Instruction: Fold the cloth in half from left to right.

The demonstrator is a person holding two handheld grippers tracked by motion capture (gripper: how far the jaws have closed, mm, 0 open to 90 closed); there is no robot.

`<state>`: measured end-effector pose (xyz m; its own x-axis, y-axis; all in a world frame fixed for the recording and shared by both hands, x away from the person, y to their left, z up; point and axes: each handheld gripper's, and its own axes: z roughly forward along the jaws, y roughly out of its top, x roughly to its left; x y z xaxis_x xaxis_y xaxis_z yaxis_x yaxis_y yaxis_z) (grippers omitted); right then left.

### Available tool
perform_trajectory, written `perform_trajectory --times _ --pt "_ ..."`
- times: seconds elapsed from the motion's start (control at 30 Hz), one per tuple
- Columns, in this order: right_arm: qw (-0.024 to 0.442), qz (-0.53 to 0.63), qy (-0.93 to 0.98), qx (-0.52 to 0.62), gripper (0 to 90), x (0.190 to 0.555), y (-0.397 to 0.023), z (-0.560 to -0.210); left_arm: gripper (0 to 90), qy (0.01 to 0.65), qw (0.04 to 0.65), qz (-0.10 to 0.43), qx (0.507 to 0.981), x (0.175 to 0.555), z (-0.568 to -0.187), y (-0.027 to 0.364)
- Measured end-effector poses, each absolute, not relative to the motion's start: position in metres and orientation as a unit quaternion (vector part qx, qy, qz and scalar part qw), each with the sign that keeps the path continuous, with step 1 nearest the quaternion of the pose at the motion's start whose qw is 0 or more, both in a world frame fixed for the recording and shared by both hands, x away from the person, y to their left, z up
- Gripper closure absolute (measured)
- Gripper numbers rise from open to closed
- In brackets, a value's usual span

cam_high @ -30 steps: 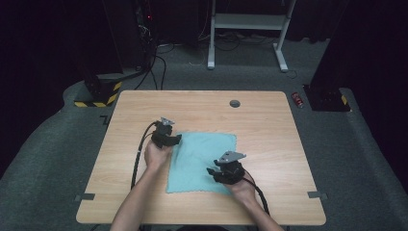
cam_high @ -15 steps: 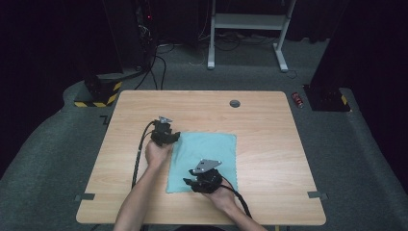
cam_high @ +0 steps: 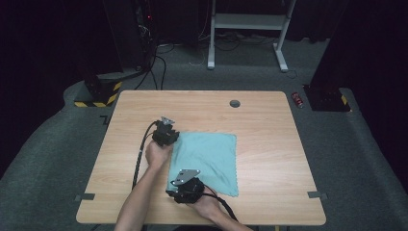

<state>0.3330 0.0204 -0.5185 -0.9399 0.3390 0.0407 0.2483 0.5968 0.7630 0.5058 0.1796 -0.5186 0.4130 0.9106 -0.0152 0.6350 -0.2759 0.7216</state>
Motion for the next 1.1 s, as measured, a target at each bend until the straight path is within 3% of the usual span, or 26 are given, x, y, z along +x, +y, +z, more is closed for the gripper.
perform_trajectory --times 0.27,0.57,1.1 --pt "0.072 0.398 0.901 0.159 61.2 0.326 0.037 -0.526 86.9 0.5 0.346 0.194 0.77 0.506 -0.52 0.179" --pt "0.112 0.385 0.902 0.161 88.5 0.324 0.038 -0.524 89.5 0.513 0.363 0.172 0.759 0.509 -0.521 0.185" --pt "0.108 0.41 0.89 0.167 90.0 0.32 0.027 -0.514 89.8 0.527 0.409 0.136 0.733 0.508 -0.511 0.199"
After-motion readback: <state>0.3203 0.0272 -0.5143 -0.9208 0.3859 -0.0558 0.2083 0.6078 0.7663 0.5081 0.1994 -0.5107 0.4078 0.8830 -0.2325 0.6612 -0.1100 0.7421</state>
